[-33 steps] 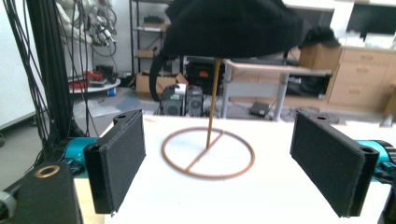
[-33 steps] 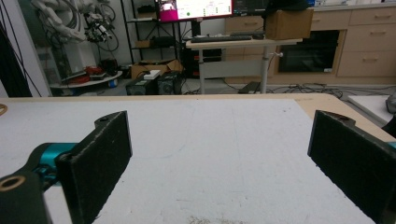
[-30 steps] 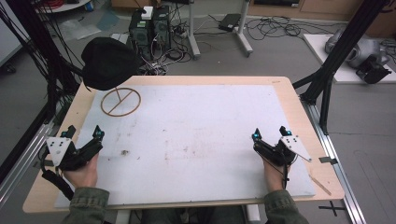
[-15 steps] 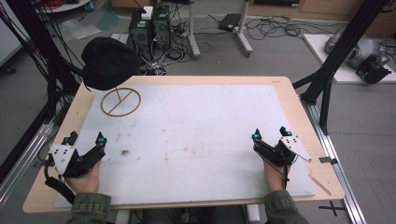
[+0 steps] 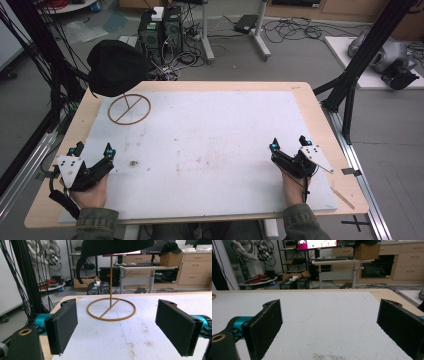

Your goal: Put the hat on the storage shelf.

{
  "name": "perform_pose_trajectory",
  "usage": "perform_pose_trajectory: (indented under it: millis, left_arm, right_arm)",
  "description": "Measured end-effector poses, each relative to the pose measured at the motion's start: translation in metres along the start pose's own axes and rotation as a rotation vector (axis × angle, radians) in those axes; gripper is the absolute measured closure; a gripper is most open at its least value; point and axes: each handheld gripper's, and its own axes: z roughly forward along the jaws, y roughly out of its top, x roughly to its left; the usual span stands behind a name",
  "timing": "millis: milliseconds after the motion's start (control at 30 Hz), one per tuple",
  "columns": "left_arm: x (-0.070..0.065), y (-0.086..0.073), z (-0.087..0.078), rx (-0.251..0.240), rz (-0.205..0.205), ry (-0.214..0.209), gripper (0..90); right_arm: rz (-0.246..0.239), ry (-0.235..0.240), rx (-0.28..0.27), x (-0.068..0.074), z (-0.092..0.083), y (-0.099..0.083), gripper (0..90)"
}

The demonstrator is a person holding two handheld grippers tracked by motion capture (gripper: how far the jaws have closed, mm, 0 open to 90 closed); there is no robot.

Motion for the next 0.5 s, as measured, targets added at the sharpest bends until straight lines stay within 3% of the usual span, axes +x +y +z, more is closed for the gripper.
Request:
perform_pose_trajectory:
  millis: [500]
  left_arm:
    - [-0.0002,0.0006,-0.0030,0.007,-0.015,-0.009,18.1]
  right_arm:
    - [0.007,0.000,0.002,-0.0014,-0.0090,-0.0016,5.4]
